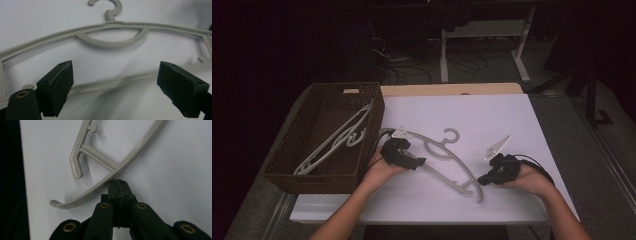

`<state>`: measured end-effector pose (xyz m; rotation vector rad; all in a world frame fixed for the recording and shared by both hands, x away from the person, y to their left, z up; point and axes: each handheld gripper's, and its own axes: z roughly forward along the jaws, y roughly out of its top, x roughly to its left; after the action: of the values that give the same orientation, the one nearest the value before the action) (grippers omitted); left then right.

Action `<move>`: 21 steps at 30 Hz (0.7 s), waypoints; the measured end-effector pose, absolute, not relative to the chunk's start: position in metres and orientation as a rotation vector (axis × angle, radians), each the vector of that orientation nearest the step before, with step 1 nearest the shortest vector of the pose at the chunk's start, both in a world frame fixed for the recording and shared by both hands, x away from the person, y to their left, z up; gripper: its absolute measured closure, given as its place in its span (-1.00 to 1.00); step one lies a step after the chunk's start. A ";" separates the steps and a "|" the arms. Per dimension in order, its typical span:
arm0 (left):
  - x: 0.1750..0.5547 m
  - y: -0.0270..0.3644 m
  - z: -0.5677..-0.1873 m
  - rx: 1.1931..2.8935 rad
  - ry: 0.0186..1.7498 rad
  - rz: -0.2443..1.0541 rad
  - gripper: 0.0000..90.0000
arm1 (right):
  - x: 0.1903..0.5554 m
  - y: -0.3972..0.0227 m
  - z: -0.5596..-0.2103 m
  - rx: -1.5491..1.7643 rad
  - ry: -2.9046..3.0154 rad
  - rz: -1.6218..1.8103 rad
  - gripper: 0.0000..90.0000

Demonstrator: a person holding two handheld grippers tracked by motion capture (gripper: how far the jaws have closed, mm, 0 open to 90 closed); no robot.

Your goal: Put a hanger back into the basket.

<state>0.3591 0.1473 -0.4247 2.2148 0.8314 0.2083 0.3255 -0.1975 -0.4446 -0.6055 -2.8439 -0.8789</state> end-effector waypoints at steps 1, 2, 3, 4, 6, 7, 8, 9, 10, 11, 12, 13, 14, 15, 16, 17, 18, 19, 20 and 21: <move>0.359 0.147 -0.424 2.215 0.831 0.209 -0.70 | 0.325 -0.195 -0.445 -0.589 -2.842 -0.870 0.98; 0.359 0.147 -0.424 2.214 0.832 0.208 -0.70 | 0.324 -0.192 -0.445 -0.576 -2.843 -0.863 0.98; 0.359 0.147 -0.424 2.214 0.832 0.208 -0.70 | 0.325 -0.191 -0.443 -0.579 -2.851 -0.878 0.98; 0.358 0.148 -0.424 2.213 0.832 0.210 -0.70 | 0.326 -0.191 -0.442 -0.592 -2.849 -0.893 0.98; 0.358 0.148 -0.423 2.210 0.834 0.212 -0.69 | 0.331 -0.193 -0.437 -0.625 -2.857 -0.949 0.97; 0.358 0.149 -0.422 2.211 0.835 0.213 -0.69 | 0.336 -0.193 -0.433 -0.661 -2.860 -0.980 0.91; 0.358 0.149 -0.422 2.211 0.835 0.213 -0.69 | 0.339 -0.193 -0.431 -0.679 -2.861 -1.003 0.88; 0.358 0.150 -0.421 2.207 0.838 0.213 -0.69 | 0.345 -0.191 -0.428 -0.711 -2.866 -1.029 0.85; 0.358 0.150 -0.421 2.204 0.845 0.214 -0.69 | 0.349 -0.190 -0.427 -0.715 -2.873 -1.039 0.82; 0.358 0.151 -0.421 2.204 0.848 0.215 -0.69 | 0.357 -0.186 -0.426 -0.743 -2.882 -1.056 0.77; 0.358 0.151 -0.420 2.206 0.849 0.216 -0.69 | 0.361 -0.184 -0.426 -0.747 -2.886 -1.062 0.76; 0.358 0.152 -0.420 2.207 0.850 0.216 -0.69 | 0.368 -0.180 -0.425 -0.752 -2.890 -1.062 0.71; 0.357 0.152 -0.420 2.210 0.857 0.220 -0.69 | 0.374 -0.175 -0.425 -0.766 -2.897 -1.075 0.71; 0.357 0.152 -0.420 2.209 0.861 0.218 -0.69 | 0.383 -0.170 -0.425 -0.764 -2.901 -1.079 0.70; 0.356 0.153 -0.420 2.206 0.861 0.214 -0.68 | 0.388 -0.166 -0.424 -0.773 -2.908 -1.082 0.70; 0.355 0.154 -0.420 2.202 0.869 0.218 -0.65 | 0.396 -0.161 -0.424 -0.785 -2.920 -1.089 0.73; 0.353 0.155 -0.420 2.198 0.879 0.218 -0.63 | 0.402 -0.157 -0.424 -0.807 -2.911 -1.092 0.76; 0.352 0.155 -0.420 2.198 0.880 0.213 -0.59 | 0.410 -0.151 -0.423 -0.828 -2.918 -1.095 0.84; 0.350 0.156 -0.420 2.195 0.886 0.216 -0.50 | 0.417 -0.146 -0.422 -0.843 -2.915 -1.092 0.93; 0.347 0.157 -0.421 2.195 0.894 0.223 -0.43 | 0.422 -0.143 -0.422 -0.848 -2.917 -1.093 0.97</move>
<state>0.3475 0.1565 -0.4206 2.1948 0.8937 0.2229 0.4217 -0.1432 -0.4223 -0.8478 -2.9169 -1.0931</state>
